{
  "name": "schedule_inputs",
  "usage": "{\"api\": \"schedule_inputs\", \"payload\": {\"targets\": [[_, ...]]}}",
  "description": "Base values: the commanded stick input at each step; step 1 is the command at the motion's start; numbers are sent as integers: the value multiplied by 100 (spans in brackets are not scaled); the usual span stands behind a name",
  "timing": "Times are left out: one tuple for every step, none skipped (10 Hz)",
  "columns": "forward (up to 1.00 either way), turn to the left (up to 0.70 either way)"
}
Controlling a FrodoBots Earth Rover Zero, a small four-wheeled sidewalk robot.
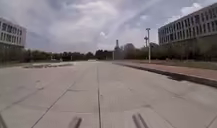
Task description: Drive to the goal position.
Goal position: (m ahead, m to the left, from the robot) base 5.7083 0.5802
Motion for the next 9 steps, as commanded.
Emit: {"api": "schedule_inputs", "payload": {"targets": [[100,0],[100,0],[100,0],[100,0],[100,0],[100,0],[100,0],[100,0],[100,0]]}}
